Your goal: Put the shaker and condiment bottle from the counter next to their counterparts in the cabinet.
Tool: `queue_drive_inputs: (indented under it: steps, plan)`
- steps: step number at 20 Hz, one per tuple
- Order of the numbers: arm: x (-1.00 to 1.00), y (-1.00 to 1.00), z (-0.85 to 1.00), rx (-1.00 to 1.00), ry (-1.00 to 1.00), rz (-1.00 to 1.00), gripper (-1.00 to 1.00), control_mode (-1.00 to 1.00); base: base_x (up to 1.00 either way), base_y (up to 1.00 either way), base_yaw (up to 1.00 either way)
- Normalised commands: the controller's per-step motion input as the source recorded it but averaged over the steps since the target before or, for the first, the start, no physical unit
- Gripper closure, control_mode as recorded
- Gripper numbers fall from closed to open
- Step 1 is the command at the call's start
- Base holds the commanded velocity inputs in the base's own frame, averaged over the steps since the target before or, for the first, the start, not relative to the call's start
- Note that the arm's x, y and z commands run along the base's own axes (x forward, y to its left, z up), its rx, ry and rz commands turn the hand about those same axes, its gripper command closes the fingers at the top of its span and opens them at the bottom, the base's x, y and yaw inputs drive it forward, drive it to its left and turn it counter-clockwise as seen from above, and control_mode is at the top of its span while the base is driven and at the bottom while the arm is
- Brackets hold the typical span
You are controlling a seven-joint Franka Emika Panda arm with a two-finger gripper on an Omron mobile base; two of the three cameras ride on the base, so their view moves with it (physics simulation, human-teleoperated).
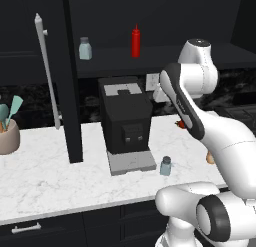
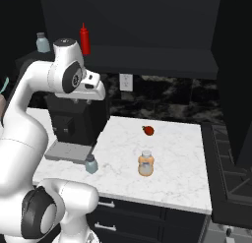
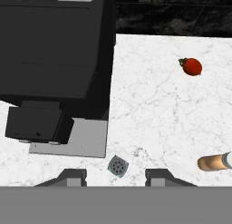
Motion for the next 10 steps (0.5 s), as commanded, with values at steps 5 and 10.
queue_drive_inputs:
  steps: [5,10]
  plan:
    - [0.00,-0.04,0.00,0.00,0.00,0.00,-1.00,-1.00,0.00,0.00,0.00]
    - [0.00,0.00,0.00,0.00,0.00,0.00,-1.00,-1.00,0.00,0.00,0.00]
